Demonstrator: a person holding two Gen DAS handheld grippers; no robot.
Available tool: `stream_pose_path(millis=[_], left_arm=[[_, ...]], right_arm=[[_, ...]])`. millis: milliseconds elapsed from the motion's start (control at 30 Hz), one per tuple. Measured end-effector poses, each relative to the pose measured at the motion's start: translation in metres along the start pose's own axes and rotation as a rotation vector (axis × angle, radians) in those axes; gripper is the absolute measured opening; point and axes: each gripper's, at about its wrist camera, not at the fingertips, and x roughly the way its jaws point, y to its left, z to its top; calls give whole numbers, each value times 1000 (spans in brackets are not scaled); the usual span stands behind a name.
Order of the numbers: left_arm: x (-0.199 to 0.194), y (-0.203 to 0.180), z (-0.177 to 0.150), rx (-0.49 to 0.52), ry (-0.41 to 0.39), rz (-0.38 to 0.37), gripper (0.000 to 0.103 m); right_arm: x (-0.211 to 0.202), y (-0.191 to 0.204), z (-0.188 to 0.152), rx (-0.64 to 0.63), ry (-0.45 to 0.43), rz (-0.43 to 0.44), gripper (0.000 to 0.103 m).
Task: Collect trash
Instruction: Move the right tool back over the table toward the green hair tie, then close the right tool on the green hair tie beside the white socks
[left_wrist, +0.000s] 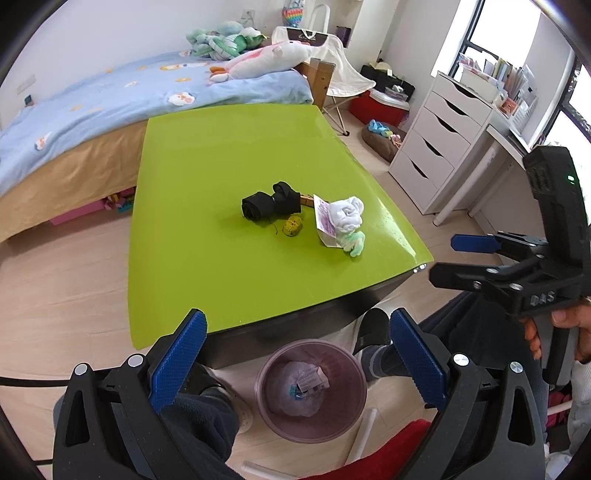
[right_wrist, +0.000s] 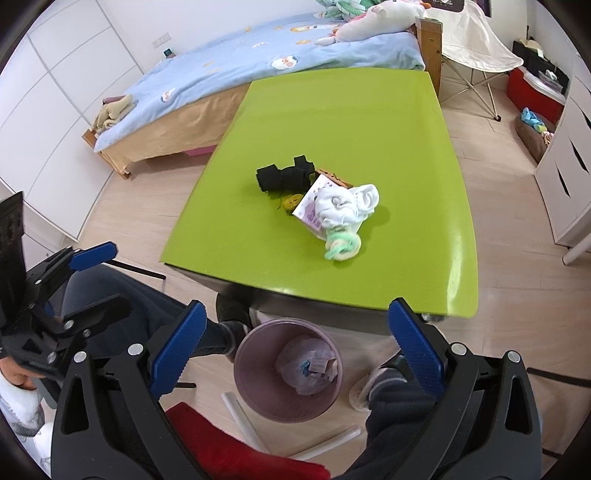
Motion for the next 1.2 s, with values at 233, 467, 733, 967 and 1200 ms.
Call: stream_pose_path(millis=[233,467,733,967,1200], left_arm=[[5,2,0,-15,11,-9,95],[5,9,0,-34,18,-3,95],[6,15,-1,-52,30,3,95],[9,20,-1,-61,37,3,95],[10,20,1,-54,37,1,95]], right_arm=[[39,-11,26,-43,64,-26,97],[86,-21,41,-105,157,-47,91],[119,-25,47,-152,226,-78,62],[127,-27,51,-162,233,-79,43],[119,-31,48,-150,216,-89,17]])
